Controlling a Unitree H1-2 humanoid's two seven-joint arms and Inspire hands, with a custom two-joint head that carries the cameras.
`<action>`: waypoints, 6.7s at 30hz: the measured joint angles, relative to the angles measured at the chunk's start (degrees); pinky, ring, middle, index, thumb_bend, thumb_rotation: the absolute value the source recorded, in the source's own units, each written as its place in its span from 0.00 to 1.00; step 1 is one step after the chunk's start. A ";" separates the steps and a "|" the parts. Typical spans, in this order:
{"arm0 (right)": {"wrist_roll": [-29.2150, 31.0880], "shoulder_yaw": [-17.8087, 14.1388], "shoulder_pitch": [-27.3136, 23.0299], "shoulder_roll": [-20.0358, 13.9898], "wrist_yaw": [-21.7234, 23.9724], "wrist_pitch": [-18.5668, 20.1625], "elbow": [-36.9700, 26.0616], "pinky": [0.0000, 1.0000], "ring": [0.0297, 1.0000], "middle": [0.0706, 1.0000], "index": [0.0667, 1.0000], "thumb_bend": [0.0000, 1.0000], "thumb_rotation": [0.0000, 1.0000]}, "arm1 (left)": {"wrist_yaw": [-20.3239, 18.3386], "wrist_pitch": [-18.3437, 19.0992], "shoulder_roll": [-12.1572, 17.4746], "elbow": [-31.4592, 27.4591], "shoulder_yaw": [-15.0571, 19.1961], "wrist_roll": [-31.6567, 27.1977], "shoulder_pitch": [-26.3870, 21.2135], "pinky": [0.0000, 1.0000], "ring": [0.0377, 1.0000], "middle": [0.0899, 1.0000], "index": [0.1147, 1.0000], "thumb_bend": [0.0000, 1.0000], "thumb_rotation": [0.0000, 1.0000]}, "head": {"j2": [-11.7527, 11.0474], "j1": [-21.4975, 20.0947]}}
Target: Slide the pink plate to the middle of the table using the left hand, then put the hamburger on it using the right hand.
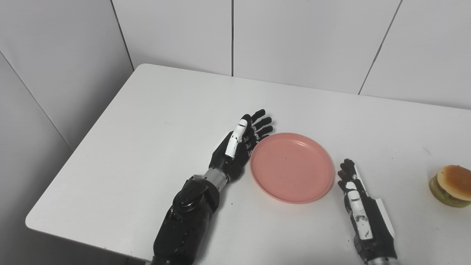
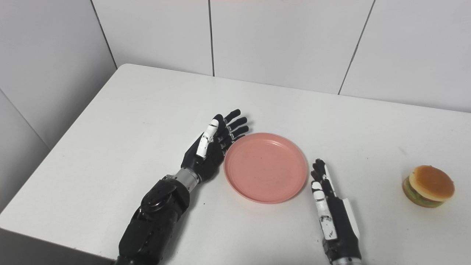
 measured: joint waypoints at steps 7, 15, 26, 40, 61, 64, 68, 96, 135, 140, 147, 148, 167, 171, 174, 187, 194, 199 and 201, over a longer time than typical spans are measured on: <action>-0.97 0.18 0.00 0.46 -0.66 2.16 -0.97 1.00 1.00 1.00 1.00 0.24 1.00 | -0.43 0.83 -0.14 -1.58 -0.73 -0.22 1.23 0.95 0.92 0.92 0.90 0.39 1.00 | 0.44 -1.15; -3.70 0.36 -0.08 0.65 -1.75 2.18 -1.03 1.00 1.00 1.00 1.00 0.24 1.00 | -0.83 1.15 -0.12 -1.63 -0.29 -0.45 1.31 0.93 0.91 0.92 0.91 0.39 1.00 | 1.14 -3.78; -5.42 -1.43 -1.23 1.39 -3.33 2.24 -1.56 1.00 1.00 1.00 1.00 0.27 1.00 | -1.76 1.32 -0.12 -1.92 0.97 -0.52 1.84 0.93 0.92 0.92 0.91 0.40 1.00 | 1.67 -8.00; -15.26 -2.91 -4.53 -1.03 -6.53 1.15 -5.07 0.99 1.00 1.00 1.00 0.48 1.00 | -3.05 0.90 0.12 -2.39 1.70 -1.09 2.78 0.92 0.91 0.91 0.89 0.39 1.00 | 0.97 -16.42; -37.06 -8.78 -12.80 -7.23 -9.20 2.02 -10.35 0.85 0.93 0.97 0.97 0.88 0.98 | -9.55 -5.35 1.97 4.91 3.81 -3.30 1.20 0.95 0.94 0.94 0.94 0.38 1.00 | -2.37 -28.83; -40.54 -9.50 -13.97 -7.87 -9.23 3.16 -10.68 0.81 0.91 0.96 0.97 0.93 0.94 | -10.31 -5.39 2.33 5.70 4.18 -3.76 0.76 0.95 0.94 0.94 0.94 0.38 1.00 | -2.81 -30.59; -45.22 -10.04 -14.48 -9.27 -8.66 5.17 -11.49 0.80 0.91 0.97 0.98 0.96 0.77 | -11.28 -5.47 3.16 7.20 4.61 -4.28 -0.24 0.96 0.94 0.94 0.93 0.38 1.00 | -3.25 -32.44; -58.01 -16.95 -14.14 -17.31 0.70 18.55 -6.14 0.88 0.96 0.99 1.00 1.00 0.64 | -13.18 -5.24 6.11 12.01 7.93 -8.18 -3.02 0.96 0.93 0.92 0.91 0.36 1.00 | -3.86 -38.94; -46.36 -12.08 -17.19 -17.39 -2.88 21.15 9.96 0.64 0.86 0.97 1.00 1.00 0.59 | -13.57 -4.27 7.09 11.86 8.12 -9.72 -3.05 0.96 0.93 0.93 0.91 0.37 1.00 | -2.28 -40.35; -46.24 -11.62 -17.23 -18.11 -3.23 21.31 10.35 0.63 0.85 0.96 1.00 1.00 0.56 | -13.57 -4.27 7.28 11.71 8.10 -9.72 -2.92 0.96 0.93 0.93 0.91 0.37 1.00 | -2.28 -40.35; -45.99 -11.53 -17.22 -18.46 -3.67 21.46 10.18 0.58 0.73 0.82 0.88 0.95 0.42 | -13.55 -4.24 7.38 11.13 8.17 -9.73 -2.56 0.96 0.93 0.93 0.91 0.37 1.00 | -1.84 -39.91; -45.91 -11.55 -17.22 -18.46 -3.83 21.46 10.05 0.58 0.71 0.79 0.86 0.94 0.40 | -13.56 -4.24 7.38 11.13 8.16 -9.73 -2.56 0.96 0.93 0.93 0.91 0.38 1.00 | -1.84 -39.91; -42.38 -11.04 -17.18 -19.41 -8.42 20.88 9.75 0.34 0.40 0.41 0.48 0.53 0.00 | -13.65 -4.25 7.49 11.09 8.02 -9.73 -2.48 0.96 0.93 0.93 0.91 0.39 1.00 | -1.40 -39.56; -41.86 -10.97 -17.13 -19.67 -8.87 20.49 9.60 0.31 0.38 0.40 0.49 0.52 0.00 | -13.65 -4.25 7.49 11.03 7.98 -9.72 -2.45 0.97 0.94 0.94 0.93 0.39 1.00 | -1.40 -39.29; -41.77 -10.98 -17.11 -19.87 -9.21 20.47 8.88 0.30 0.38 0.40 0.49 0.52 0.00 | -13.65 -4.25 7.49 11.00 7.95 -9.73 -2.44 0.97 0.94 0.93 0.92 0.39 1.00 | -1.40 -38.94; -44.06 -8.79 -17.26 -20.27 -7.81 20.55 -1.60 0.27 0.34 0.38 0.50 0.52 0.00 | -13.39 -4.38 7.23 10.40 7.49 -9.32 -2.00 0.96 0.93 0.93 0.92 0.39 1.00 | -1.40 -35.78; -47.01 -5.22 -19.73 -19.40 -3.50 21.24 -5.67 0.27 0.33 0.38 0.49 0.52 0.00 | -12.69 -5.50 6.40 9.66 6.76 -7.44 -1.49 0.95 0.93 0.93 0.92 0.39 1.00 | -1.23 -32.36; -48.71 -1.77 -22.01 -17.37 -1.13 21.32 -6.63 0.24 0.29 0.37 0.50 0.52 0.00 | -11.58 -6.13 5.43 8.53 5.83 -5.45 -1.00 0.93 0.92 0.92 0.92 0.40 1.00 | -1.14 -30.77; -49.31 -0.52 -22.59 -16.46 -0.54 21.30 -6.65 0.24 0.30 0.37 0.50 0.52 0.00 | -10.91 -6.35 5.00 7.99 5.67 -5.13 -0.62 0.93 0.92 0.92 0.92 0.40 1.00 | -0.88 -28.32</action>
